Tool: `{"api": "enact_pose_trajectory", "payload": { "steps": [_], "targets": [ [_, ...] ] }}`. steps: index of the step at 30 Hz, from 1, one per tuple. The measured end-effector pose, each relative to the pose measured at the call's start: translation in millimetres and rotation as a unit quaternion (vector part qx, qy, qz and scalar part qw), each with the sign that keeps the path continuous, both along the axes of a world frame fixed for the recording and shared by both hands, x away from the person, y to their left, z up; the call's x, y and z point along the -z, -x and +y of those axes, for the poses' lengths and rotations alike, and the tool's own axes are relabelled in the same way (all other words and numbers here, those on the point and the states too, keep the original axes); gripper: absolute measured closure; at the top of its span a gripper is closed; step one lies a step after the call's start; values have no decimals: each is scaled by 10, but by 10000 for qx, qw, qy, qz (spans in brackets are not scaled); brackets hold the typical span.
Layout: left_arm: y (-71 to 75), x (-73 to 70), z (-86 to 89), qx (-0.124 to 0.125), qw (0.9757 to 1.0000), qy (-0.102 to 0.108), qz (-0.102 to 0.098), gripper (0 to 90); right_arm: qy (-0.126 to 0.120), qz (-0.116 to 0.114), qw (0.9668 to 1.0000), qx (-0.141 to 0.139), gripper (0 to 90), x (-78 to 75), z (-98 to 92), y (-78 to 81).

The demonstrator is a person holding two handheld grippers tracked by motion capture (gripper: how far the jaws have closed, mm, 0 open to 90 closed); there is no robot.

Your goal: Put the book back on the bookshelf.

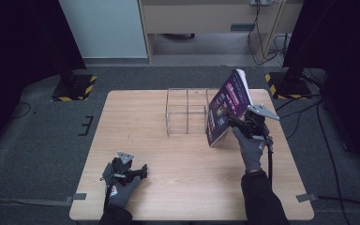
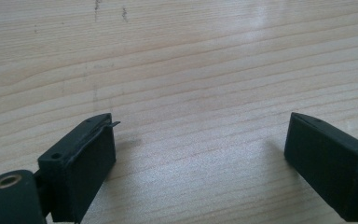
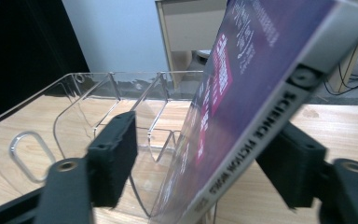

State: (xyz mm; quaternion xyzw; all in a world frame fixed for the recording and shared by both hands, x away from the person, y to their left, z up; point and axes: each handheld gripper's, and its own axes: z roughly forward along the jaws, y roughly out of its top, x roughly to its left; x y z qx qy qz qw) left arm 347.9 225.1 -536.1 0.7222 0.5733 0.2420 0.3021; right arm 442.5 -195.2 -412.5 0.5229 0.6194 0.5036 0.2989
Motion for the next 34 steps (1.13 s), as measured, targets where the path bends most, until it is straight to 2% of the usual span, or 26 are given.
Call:
{"api": "enact_pose_trajectory", "payload": {
  "steps": [3,7,10,20,23,29,34],
  "targets": [
    [0,0,0,0,10000,-1,0,80,140,80,9999,-35,227,8,-19,41],
    [0,0,0,0,10000,-1,1,80,203,194,9994,-178,197,36,-51,107],
    [2,0,-1,0,10000,-1,2,80,109,219,9993,-284,192,67,-100,176],
    [1,0,-6,16,10000,-32,12,72,145,576,9956,-726,166,305,-266,420],
    [-1,2,-9,44,10000,-35,27,58,240,722,9939,-799,162,433,-356,496],
    [8,4,-15,38,10000,-25,51,35,482,1067,9903,-743,150,685,-566,574],
    [10,4,-16,37,10000,-27,56,31,919,1238,9857,-682,143,862,-703,630]
  ]
}}
